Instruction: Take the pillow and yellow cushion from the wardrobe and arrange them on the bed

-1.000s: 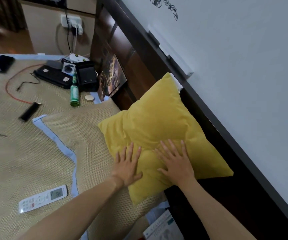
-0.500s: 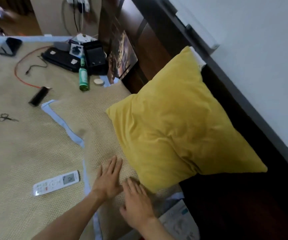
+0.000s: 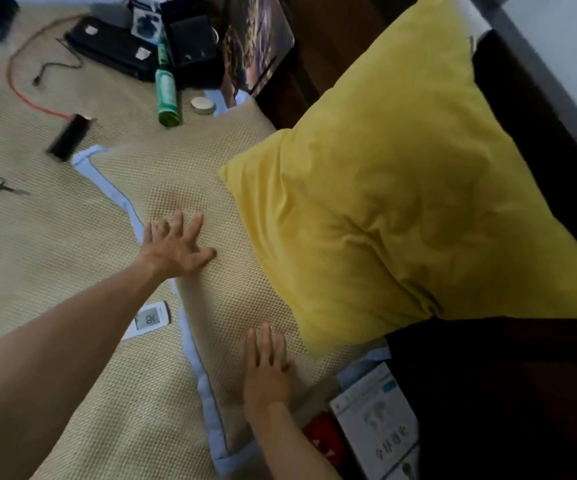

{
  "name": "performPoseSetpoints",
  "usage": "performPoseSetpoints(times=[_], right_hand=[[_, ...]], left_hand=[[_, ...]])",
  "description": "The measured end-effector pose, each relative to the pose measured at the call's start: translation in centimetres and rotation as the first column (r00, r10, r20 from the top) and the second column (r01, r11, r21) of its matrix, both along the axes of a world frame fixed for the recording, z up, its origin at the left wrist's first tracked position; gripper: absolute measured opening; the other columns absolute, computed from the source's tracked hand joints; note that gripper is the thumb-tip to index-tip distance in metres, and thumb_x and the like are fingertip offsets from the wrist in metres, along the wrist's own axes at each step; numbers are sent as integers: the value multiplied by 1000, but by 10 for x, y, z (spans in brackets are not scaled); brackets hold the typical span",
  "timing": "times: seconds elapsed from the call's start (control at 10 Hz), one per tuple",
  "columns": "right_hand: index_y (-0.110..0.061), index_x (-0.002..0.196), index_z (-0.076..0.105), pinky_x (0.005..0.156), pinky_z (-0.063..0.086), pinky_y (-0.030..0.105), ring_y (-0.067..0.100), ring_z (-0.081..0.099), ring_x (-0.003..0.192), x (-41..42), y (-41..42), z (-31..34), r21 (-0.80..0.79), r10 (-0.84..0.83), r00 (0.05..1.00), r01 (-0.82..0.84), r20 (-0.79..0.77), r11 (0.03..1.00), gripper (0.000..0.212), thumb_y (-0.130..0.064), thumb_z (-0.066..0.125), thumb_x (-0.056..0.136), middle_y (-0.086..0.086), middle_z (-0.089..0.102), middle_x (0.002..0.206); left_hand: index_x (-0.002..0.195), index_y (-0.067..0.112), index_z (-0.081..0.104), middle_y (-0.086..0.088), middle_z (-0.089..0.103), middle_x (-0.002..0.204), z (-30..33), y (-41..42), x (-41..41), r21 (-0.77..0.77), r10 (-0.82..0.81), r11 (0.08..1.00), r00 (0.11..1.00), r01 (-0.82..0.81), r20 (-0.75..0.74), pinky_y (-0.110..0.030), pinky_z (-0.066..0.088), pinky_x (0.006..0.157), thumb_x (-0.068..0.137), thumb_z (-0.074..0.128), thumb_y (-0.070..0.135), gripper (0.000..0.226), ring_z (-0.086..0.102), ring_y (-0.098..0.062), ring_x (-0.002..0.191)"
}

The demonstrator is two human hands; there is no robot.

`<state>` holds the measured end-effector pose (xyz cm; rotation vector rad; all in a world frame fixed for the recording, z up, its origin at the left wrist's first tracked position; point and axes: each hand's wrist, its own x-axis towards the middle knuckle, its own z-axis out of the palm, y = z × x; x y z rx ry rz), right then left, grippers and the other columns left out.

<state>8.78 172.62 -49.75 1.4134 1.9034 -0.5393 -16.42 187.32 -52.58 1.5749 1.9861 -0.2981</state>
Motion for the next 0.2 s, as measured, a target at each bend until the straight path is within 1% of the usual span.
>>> performPoseSetpoints(times=[0.1, 0.2], right_hand=[[-11, 156, -17, 121, 17, 56, 45, -7, 151, 2, 32, 32, -208, 181, 982, -167, 49, 964, 101, -28, 62, 96, 17, -23, 164], [-18, 155, 23, 115, 34, 53, 42, 29, 145, 7, 72, 87, -232, 64, 986, -99, -153, 968, 82, -31, 71, 90, 16, 19, 163]], left_hand=[[157, 18, 3, -9, 6, 165, 23, -4, -1, -269, 109, 961, 983, -66, 146, -58, 4, 119, 95, 37, 63, 84, 11, -32, 150], [155, 13, 14, -7, 16, 163, 54, -9, 17, -126, -106, 987, 994, 100, -39, -62, 8, 117, 98, 29, 58, 75, 19, -30, 148]])
